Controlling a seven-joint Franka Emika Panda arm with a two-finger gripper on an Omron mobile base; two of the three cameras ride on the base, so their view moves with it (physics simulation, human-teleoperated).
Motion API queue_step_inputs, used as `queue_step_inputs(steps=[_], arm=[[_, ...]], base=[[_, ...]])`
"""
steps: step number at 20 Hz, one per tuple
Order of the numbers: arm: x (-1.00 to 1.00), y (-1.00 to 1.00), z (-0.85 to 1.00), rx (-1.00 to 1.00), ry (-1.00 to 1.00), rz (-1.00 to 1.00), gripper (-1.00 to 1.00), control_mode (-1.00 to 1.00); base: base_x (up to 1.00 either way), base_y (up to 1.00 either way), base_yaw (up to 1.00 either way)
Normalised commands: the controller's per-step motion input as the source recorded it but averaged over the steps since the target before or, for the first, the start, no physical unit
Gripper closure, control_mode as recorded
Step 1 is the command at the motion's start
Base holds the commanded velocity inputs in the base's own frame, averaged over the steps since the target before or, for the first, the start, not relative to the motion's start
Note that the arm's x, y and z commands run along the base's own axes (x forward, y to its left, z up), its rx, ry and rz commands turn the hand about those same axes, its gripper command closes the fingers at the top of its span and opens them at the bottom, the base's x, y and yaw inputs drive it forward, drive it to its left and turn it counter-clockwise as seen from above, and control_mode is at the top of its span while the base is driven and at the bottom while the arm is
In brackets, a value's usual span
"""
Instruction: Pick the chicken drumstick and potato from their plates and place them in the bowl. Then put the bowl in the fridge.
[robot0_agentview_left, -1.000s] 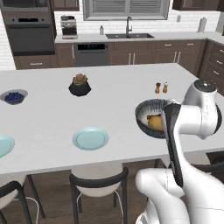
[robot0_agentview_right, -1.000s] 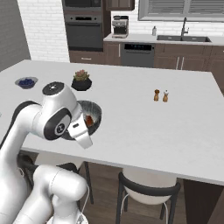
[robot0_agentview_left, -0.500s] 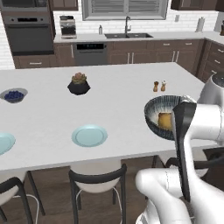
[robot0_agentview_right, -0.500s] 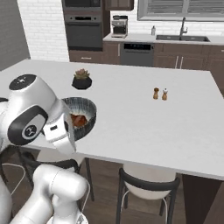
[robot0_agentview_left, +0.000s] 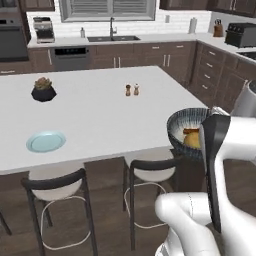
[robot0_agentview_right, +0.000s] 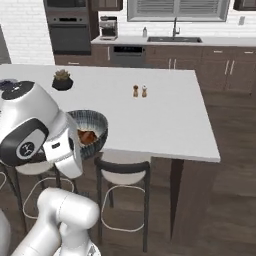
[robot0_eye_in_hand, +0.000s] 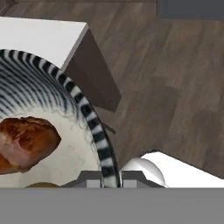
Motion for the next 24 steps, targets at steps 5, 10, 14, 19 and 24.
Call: queue_step_inputs(steps=[5,10,14,19,24], arm=[[0.0,0.0,0.0,0.0,0.0,0.0,1.0,1.0],[0.0,0.0,0.0,0.0,0.0,0.0,1.0,1.0],[0.0,0.0,0.0,0.0,0.0,0.0,1.0,1.0],[0.0,0.0,0.0,0.0,0.0,0.0,1.0,1.0],[0.0,0.0,0.0,0.0,0.0,0.0,1.0,1.0]], base=[[-0.3,-0.97,-0.4],[0.0,-0.16,-0.89],[0.05,0.17,-0.95],[0.0,0.05,-0.98],[0.31,0.26,-0.86]])
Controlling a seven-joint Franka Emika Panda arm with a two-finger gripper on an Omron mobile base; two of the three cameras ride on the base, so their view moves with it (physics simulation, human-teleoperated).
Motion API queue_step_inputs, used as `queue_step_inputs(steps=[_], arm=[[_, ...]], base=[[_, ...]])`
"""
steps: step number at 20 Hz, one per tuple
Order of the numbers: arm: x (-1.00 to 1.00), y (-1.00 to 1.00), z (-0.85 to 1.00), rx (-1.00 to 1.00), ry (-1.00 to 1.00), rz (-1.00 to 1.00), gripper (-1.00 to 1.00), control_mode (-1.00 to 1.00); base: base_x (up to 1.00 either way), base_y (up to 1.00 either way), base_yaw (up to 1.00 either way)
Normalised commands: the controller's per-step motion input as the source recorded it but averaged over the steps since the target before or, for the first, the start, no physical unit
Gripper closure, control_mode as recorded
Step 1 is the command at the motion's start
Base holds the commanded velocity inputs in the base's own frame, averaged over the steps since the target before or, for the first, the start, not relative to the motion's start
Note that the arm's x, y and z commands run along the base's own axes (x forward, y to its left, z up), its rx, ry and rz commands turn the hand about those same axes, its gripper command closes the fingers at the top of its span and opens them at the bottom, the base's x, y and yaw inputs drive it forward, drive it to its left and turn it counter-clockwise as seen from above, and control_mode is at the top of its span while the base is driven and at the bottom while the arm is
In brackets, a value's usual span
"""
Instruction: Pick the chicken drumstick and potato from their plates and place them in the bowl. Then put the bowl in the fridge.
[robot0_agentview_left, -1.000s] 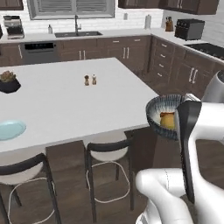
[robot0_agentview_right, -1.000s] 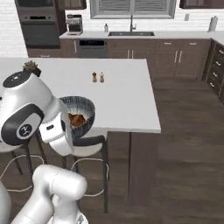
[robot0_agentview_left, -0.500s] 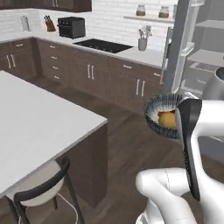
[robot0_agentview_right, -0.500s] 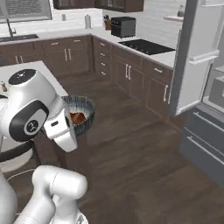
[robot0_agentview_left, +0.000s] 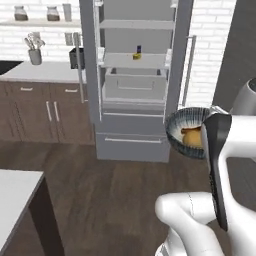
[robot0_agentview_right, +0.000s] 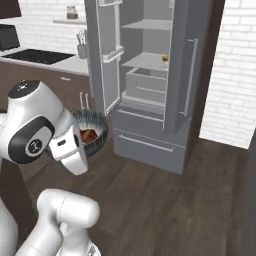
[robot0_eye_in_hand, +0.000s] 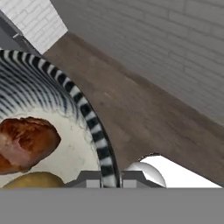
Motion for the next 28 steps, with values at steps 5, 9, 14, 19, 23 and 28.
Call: queue_step_inputs(steps=[5,9,14,19,23,28], arm=[[0.0,0.0,0.0,0.0,0.0,0.0,1.0,1.0],[0.0,0.0,0.0,0.0,0.0,0.0,1.0,1.0],[0.0,0.0,0.0,0.0,0.0,0.0,1.0,1.0],[0.0,0.0,0.0,0.0,0.0,0.0,1.0,1.0],[0.0,0.0,0.0,0.0,0.0,0.0,1.0,1.0],[0.0,0.0,0.0,0.0,0.0,0.0,1.0,1.0]], base=[[1.0,0.34,-0.26],[1.0,0.1,0.0],[1.0,0.5,-0.11],[1.0,0.62,-0.22],[0.96,0.41,-0.21],[0.69,-0.11,-0.17]])
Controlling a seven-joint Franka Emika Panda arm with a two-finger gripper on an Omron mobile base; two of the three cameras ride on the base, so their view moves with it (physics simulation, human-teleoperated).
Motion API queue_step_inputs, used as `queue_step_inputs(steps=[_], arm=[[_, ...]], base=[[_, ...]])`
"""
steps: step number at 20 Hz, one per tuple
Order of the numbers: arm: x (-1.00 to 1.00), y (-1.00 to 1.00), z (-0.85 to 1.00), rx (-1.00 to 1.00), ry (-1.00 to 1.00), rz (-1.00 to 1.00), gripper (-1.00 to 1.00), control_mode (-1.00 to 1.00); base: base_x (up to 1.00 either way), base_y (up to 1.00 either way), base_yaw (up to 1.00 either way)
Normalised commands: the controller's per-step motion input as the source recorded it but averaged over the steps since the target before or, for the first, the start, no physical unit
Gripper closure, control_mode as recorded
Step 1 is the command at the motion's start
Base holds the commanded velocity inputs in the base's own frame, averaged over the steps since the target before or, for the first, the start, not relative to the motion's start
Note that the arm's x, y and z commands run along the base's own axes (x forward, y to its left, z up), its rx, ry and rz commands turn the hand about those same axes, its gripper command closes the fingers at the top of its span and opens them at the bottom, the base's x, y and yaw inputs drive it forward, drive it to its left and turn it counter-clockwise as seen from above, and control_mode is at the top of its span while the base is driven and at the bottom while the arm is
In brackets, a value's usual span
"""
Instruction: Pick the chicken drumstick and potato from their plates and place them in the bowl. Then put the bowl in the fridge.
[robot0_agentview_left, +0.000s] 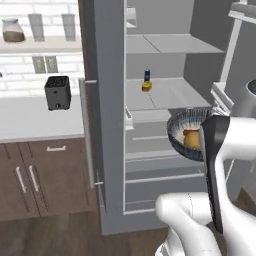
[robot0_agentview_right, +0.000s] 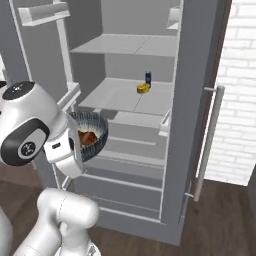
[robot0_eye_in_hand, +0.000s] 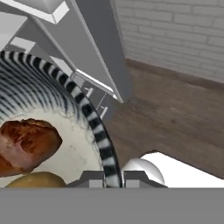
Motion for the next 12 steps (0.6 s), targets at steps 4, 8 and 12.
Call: queue_step_inputs(steps=[4,8,12], arm=[[0.0,0.0,0.0,0.0,0.0,0.0,1.0,1.0],[0.0,0.0,0.0,0.0,0.0,0.0,1.0,1.0],[0.0,0.0,0.0,0.0,0.0,0.0,1.0,1.0]], base=[[0.59,-0.14,-0.21],[0.63,0.0,-0.24],[0.73,-0.11,-0.1]])
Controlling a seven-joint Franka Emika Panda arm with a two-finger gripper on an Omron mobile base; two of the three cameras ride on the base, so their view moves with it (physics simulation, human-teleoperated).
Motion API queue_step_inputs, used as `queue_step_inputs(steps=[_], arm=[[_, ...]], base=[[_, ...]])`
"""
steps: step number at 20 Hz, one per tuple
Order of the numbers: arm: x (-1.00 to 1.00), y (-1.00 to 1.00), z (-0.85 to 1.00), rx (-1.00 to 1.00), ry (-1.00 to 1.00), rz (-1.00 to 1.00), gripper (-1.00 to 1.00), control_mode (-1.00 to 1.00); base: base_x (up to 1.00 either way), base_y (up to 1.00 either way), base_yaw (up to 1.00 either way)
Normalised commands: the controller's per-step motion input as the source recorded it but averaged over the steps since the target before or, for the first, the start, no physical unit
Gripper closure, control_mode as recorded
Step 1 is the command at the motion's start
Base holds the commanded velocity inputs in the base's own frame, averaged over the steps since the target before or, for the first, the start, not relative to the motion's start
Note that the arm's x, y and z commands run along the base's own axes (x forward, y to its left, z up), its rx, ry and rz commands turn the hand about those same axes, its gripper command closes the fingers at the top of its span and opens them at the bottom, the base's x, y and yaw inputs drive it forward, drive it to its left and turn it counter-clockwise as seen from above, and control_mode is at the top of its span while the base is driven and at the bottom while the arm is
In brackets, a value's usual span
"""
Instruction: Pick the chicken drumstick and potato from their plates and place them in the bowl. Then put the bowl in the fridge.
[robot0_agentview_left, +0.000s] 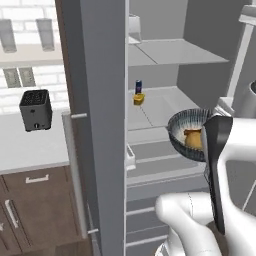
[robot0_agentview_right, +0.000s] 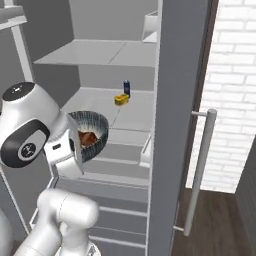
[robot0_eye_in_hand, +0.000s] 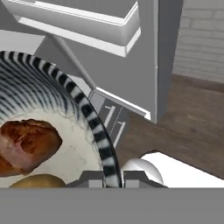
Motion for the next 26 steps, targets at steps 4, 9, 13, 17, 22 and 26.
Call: queue_step_inputs(steps=[4,9,13,17,22,26], arm=[[0.0,0.0,0.0,0.0,0.0,0.0,1.0,1.0],[0.0,0.0,0.0,0.0,0.0,0.0,1.0,1.0],[0.25,0.0,0.0,0.0,0.01,0.0,1.0,-1.0],[1.0,0.02,-0.02,0.03,0.01,0.01,1.0,-1.0],[0.94,0.01,-0.05,0.03,0.0,0.21,1.0,-1.0],[0.97,0.21,-0.33,0.04,0.0,0.34,1.0,-1.0]], base=[[0.58,-0.07,-0.05],[0.64,0.0,-0.05],[0.65,0.0,-0.01],[0.0,0.0,0.0],[0.0,0.0,0.0],[0.0,0.0,0.0]])
